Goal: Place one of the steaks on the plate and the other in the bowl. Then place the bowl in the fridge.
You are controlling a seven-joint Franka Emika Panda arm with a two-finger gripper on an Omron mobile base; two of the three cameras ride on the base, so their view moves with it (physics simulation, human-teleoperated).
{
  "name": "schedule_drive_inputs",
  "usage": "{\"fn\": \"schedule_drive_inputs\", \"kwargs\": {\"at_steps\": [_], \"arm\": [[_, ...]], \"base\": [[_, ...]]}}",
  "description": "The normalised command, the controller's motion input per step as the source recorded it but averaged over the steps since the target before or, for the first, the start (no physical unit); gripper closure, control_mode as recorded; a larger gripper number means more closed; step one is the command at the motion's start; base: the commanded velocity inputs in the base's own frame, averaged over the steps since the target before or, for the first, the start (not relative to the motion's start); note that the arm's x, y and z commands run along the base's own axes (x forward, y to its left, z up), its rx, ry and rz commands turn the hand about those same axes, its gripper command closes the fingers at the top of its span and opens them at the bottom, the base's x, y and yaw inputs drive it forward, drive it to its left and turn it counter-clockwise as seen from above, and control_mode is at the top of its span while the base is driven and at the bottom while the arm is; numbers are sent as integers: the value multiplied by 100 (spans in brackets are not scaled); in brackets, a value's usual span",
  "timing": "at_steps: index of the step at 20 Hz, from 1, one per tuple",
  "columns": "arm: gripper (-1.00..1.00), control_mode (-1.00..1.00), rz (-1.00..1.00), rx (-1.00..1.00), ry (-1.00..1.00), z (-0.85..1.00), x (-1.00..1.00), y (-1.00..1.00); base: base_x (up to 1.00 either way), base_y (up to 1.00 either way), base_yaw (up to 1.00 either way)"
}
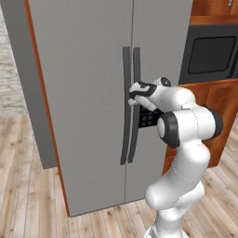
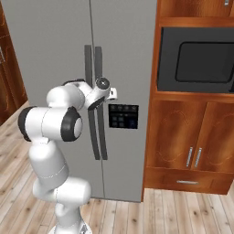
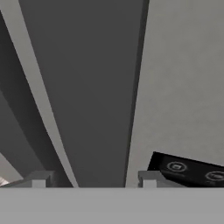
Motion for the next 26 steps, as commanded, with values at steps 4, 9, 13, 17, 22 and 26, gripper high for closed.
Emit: {"fn": "schedule_drive_inputs", "kwargs": {"at_steps": [4, 9, 13, 17, 22, 26], "arm": [[100, -100, 1, 0, -4, 0, 22, 10], [100, -100, 0, 0, 0, 1, 7, 5], [100, -100, -1, -3, 8, 25, -17, 0], [100, -100, 0, 0, 1, 35, -72, -30], [100, -100, 0, 1, 0, 35, -98, -54], [100, -100, 1, 7, 0, 39, -100, -82]], "base": [[0, 0, 0], [0, 0, 0], [0, 0, 0], [0, 0, 0], [0, 0, 0], [0, 0, 0]]}}
